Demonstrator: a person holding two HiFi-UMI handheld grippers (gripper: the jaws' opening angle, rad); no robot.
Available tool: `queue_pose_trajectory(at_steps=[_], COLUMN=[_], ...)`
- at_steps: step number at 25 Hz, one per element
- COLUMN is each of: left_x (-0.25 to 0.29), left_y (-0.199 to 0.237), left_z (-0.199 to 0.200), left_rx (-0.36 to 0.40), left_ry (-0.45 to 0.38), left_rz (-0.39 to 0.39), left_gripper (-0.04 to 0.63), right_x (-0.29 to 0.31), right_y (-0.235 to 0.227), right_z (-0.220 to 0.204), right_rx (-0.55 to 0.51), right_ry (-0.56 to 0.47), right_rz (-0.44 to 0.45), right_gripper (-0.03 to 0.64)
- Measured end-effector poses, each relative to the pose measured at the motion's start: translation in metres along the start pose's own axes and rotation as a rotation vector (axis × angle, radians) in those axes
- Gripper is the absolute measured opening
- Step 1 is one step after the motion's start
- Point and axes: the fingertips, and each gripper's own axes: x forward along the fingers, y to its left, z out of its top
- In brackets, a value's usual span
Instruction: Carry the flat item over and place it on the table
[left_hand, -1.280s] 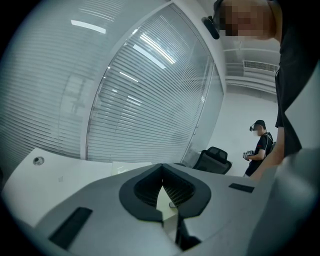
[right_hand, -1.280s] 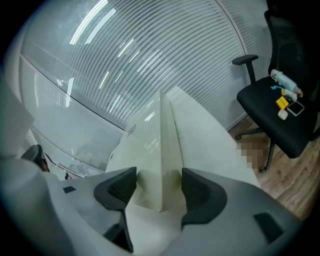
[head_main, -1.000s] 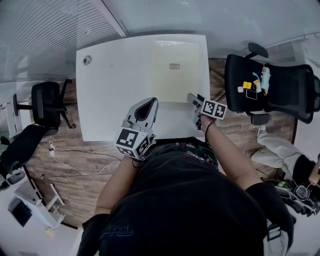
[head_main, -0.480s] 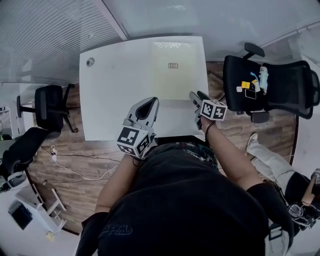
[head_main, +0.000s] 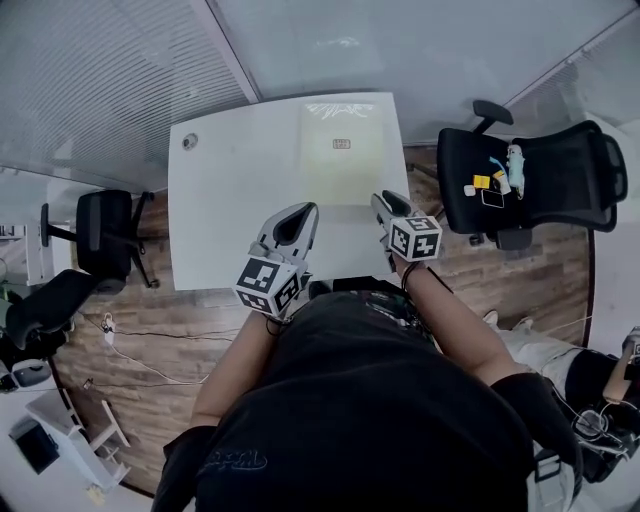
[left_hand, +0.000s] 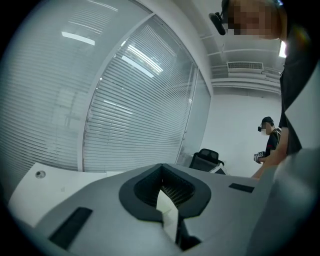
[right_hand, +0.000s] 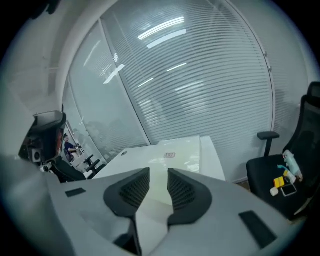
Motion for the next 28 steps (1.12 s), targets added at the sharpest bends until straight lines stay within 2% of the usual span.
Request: queue_pose_trajectory(at_steps=[4, 14, 20, 28], left_x=[-0.013, -0.052, -0.071, -0.104], left_y=[-0.01, -0.025, -0.027, -0.028], left_z=[0.008, 0.016, 0.017, 0.015], left_rx=[0.021, 0.051, 0.066, 0.073], left_ry=[-0.037, -0.099, -0.116, -0.124], left_rz=[-0.009, -0.038, -0.037, -0.038], left_gripper=[0.014, 0.013, 0.012, 0.014], right_x=[-0.019, -0.071, -0.081, -0.099], right_y=[0.039, 0.135, 0.173, 0.206], right_z=[0.019, 0.055, 0.056, 0.05], right_rx=[-0.14, -0.385, -0.414, -0.399], right_ry=[-0.055, -0.212, -0.24, -0.26], right_rz=[0.034, 0.094, 0.135, 0.151], right_gripper=[0.107, 0.04, 0.023, 0.021])
